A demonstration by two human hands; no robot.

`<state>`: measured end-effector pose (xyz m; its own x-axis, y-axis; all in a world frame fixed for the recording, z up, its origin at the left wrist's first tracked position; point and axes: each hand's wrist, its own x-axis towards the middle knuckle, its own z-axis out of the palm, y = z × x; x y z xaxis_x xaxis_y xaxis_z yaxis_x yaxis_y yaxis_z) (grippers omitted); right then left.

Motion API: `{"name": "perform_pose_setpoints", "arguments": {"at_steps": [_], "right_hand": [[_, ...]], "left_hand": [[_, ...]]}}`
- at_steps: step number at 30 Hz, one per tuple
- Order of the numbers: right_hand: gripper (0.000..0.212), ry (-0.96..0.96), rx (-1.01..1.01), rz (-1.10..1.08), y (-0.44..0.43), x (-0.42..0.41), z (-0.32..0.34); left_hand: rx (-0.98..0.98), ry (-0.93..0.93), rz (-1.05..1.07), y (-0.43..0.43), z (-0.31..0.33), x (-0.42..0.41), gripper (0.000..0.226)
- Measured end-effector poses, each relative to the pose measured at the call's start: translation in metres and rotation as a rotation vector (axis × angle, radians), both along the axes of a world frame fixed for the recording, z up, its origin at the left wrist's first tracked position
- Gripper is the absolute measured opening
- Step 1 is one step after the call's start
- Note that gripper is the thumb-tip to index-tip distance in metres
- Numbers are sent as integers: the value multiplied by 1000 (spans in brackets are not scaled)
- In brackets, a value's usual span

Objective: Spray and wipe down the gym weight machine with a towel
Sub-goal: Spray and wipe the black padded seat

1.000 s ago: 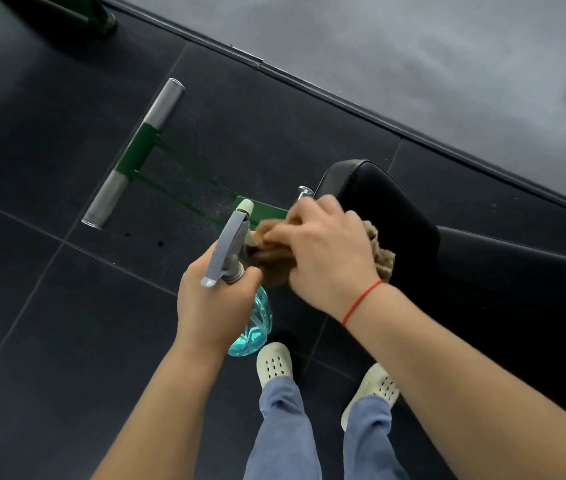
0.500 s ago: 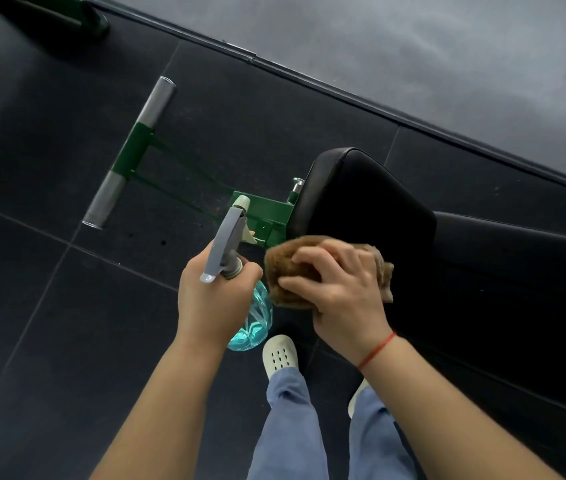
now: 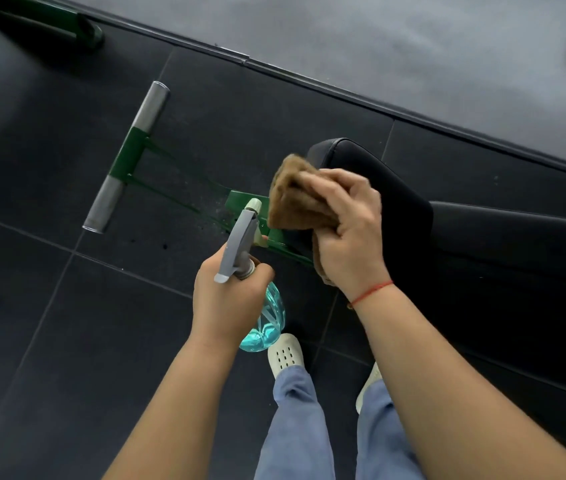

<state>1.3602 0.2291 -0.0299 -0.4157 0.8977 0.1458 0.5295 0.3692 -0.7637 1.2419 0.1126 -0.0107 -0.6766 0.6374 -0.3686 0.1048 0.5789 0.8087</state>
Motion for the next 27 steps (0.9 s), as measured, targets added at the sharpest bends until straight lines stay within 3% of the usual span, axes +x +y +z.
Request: {"name": "perform_pose_setpoints", "arguments": {"at_steps": [4, 12, 14, 17, 19, 23, 27], "right_hand": [[46, -80, 128, 56, -21, 14, -22], [73, 39, 3, -43, -38, 52, -53], [73, 35, -148, -243, -40, 69, -64], [72, -121, -582, -606, -34, 102, -77], [69, -164, -728, -642, -28, 112, -76], [62, -23, -686, -548, -9, 83, -45], [64, 12, -378, -345, 10, 30, -16]], "left_hand": [[-5, -35, -47, 3, 1, 3, 26], [-56, -45, -168, 5, 9, 5, 19], [-65, -45, -196, 6, 15, 5, 15], [-67, -47, -190, 8, 22, 4, 10], [-64, -44, -189, 11, 26, 4, 10], [-95, -37, -186, 18, 31, 9, 16], [-88, -42, -167, 26, 36, 19, 23]]}}
